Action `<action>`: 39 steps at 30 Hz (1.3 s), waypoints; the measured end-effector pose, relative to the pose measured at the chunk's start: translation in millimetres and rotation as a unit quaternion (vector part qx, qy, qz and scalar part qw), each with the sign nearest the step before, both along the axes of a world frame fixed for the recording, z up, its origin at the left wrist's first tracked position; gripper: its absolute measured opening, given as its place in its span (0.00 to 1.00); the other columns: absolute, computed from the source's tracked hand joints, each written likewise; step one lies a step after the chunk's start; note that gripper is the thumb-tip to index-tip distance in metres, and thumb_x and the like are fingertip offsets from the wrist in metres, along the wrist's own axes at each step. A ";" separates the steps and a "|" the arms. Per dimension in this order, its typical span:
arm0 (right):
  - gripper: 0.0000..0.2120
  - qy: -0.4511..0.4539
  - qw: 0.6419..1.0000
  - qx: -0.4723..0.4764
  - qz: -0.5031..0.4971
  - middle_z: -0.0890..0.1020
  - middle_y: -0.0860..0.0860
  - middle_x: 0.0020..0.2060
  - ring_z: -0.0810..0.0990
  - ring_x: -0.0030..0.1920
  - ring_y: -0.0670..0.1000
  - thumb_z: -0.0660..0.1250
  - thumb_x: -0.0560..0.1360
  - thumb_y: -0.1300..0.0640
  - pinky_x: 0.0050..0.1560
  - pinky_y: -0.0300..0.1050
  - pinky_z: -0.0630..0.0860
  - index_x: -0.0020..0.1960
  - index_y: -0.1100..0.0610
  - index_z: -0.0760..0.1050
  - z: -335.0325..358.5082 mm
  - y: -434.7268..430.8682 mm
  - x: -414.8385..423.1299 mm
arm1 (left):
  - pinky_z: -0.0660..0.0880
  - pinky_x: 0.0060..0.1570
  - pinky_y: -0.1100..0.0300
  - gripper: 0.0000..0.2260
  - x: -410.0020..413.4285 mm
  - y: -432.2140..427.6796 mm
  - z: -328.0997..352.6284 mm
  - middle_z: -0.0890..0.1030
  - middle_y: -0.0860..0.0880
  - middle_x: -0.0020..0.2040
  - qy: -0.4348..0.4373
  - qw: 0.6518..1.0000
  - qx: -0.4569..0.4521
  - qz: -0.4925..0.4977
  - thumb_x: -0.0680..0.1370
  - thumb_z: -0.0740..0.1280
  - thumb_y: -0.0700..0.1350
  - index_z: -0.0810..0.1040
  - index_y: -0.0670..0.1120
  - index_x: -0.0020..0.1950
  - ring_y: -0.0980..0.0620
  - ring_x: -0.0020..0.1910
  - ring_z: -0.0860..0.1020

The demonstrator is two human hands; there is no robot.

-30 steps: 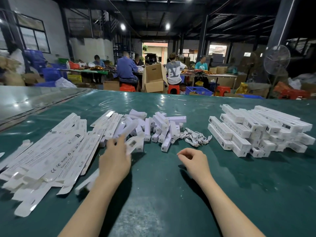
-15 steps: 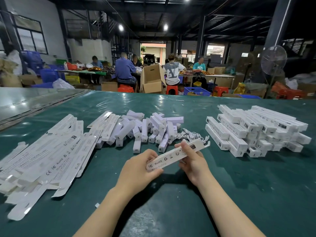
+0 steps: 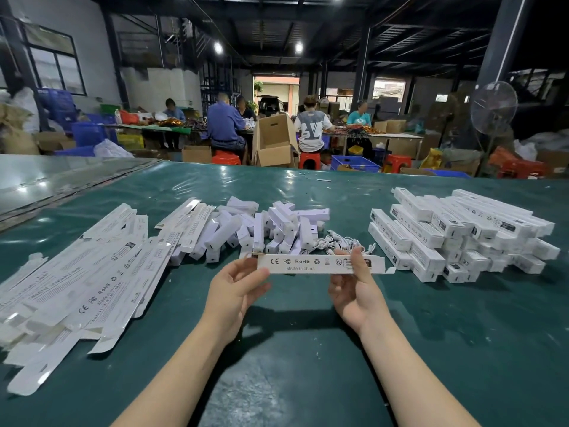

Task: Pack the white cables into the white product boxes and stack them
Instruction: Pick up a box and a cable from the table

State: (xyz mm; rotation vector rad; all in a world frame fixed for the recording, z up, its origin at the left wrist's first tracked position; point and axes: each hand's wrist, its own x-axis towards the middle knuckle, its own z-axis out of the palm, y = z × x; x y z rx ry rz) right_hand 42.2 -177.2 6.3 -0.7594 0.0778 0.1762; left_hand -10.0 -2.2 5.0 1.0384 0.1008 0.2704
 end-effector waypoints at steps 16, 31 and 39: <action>0.06 0.037 0.994 0.018 -0.102 0.80 0.46 0.24 0.76 0.20 0.44 0.68 0.73 0.52 0.19 0.32 0.69 0.41 0.54 0.74 0.0 -0.9 3.3 | 0.76 0.34 0.68 0.08 -5.4 -38.7 -1.0 0.82 0.54 0.32 -0.058 0.986 0.138 0.072 0.74 0.65 0.31 0.80 0.40 0.37 0.59 0.32 0.79; 0.14 0.074 0.986 0.045 -0.140 0.80 0.48 0.27 0.76 0.20 0.44 0.69 0.70 0.43 0.19 0.32 0.70 0.41 0.54 0.73 -2.2 -3.4 9.0 | 0.75 0.39 0.63 0.16 -17.8 -37.8 9.2 0.79 0.55 0.37 -0.105 0.952 0.266 0.107 0.67 0.73 0.33 0.70 0.48 0.41 0.56 0.37 0.81; 0.22 0.082 0.988 0.014 -0.131 0.74 0.49 0.26 0.74 0.27 0.47 0.64 0.71 0.36 0.32 0.39 0.73 0.37 0.55 0.70 -2.1 -5.9 8.1 | 0.76 0.37 0.62 0.08 -30.2 -46.1 5.1 0.83 0.56 0.45 -0.138 0.901 0.405 -0.068 0.61 0.72 0.43 0.78 0.54 0.36 0.56 0.39 0.80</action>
